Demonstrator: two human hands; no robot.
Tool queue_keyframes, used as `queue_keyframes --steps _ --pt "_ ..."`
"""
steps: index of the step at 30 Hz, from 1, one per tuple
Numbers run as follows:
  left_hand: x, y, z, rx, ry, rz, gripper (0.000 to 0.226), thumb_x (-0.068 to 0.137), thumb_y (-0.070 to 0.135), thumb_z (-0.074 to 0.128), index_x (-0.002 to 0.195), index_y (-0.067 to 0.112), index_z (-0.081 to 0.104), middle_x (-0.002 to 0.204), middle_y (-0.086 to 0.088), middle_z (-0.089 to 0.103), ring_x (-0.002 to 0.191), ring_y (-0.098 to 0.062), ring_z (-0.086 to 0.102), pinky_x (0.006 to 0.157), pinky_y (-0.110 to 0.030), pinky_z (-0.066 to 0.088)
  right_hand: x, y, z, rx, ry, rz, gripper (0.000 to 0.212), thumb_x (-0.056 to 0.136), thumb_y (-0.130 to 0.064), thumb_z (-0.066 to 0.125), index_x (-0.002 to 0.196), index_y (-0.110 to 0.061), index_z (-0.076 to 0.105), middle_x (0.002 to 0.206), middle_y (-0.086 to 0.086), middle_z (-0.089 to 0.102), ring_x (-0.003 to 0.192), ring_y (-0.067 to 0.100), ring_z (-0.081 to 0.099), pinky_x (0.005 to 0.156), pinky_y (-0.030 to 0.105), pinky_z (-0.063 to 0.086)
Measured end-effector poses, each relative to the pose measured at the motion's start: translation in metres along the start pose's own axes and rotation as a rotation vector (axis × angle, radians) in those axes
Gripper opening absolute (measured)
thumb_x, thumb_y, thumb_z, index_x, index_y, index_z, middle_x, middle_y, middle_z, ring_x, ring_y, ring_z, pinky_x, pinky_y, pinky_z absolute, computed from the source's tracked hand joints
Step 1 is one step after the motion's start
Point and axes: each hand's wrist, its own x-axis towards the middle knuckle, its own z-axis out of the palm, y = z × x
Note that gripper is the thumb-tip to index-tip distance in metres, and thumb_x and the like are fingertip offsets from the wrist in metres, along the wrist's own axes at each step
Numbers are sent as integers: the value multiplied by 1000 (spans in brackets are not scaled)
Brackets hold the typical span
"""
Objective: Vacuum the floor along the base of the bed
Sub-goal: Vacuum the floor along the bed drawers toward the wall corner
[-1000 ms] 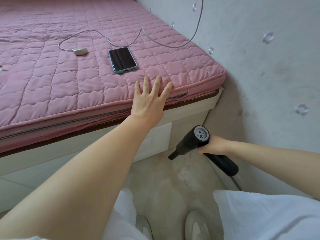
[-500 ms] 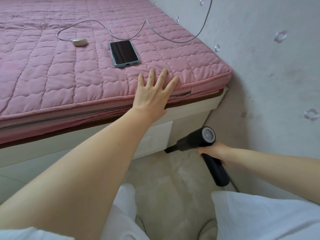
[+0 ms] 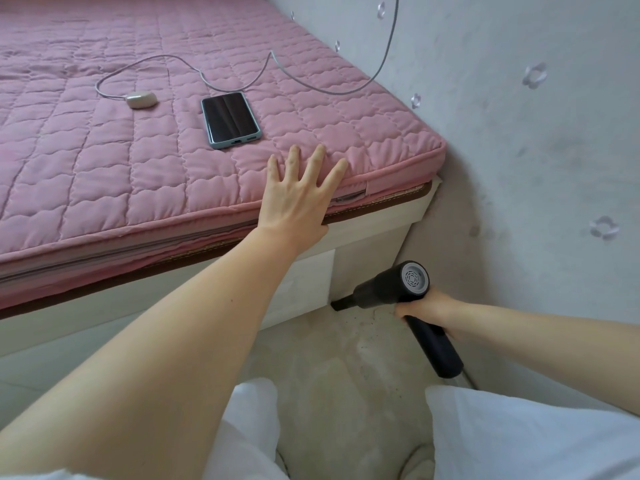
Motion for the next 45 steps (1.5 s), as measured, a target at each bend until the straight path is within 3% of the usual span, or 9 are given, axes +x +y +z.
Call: queue_keyframes --steps 5,15,22,29,34,39,45 --pt "4 7 0 -4 -3 -1 98 81 42 69 153 30 4 162 -10 7 146 -45 10 115 -64 16 1 5 -5 15 22 -10 16 73 -6 71 83 -12 61 79 6 63 72 17 59 58 24 47" --pt "7 13 0 13 -17 -21 99 81 40 69 153 28 1 161 -9 7 146 -45 8 114 -65 15 9 18 -12 13 48 32 22 63 -14 74 83 -12 65 83 8 67 79 20 63 61 25 48" --pt "10 20 1 42 -26 -13 97 87 40 64 154 25 -3 162 -11 4 146 -47 7 115 -64 15 8 21 -18 52 70 36 20 69 -11 74 85 -13 63 86 8 65 80 21 61 63 25 46" --pt "11 21 1 46 -28 -20 98 86 41 65 154 25 -4 162 -11 3 146 -48 7 115 -65 15 11 26 -23 78 92 19 20 68 -9 75 83 -15 63 91 9 66 86 23 61 73 30 48" --pt "11 21 2 45 -23 -20 98 86 41 65 154 25 -3 163 -10 3 146 -48 7 114 -65 16 12 29 -26 92 124 27 32 70 -9 75 99 -14 63 100 9 65 96 25 59 82 32 47" --pt "12 21 3 51 -23 -21 99 85 42 66 154 25 -3 162 -10 4 146 -48 8 114 -65 16 14 30 -29 87 141 45 32 71 -12 76 99 -14 62 99 9 64 96 26 59 88 37 49" --pt "12 21 3 49 -22 -26 100 84 41 67 154 26 -2 162 -10 5 145 -47 9 114 -65 16 13 33 -31 107 193 48 27 70 -12 77 95 -12 66 98 10 67 94 25 61 83 35 50"
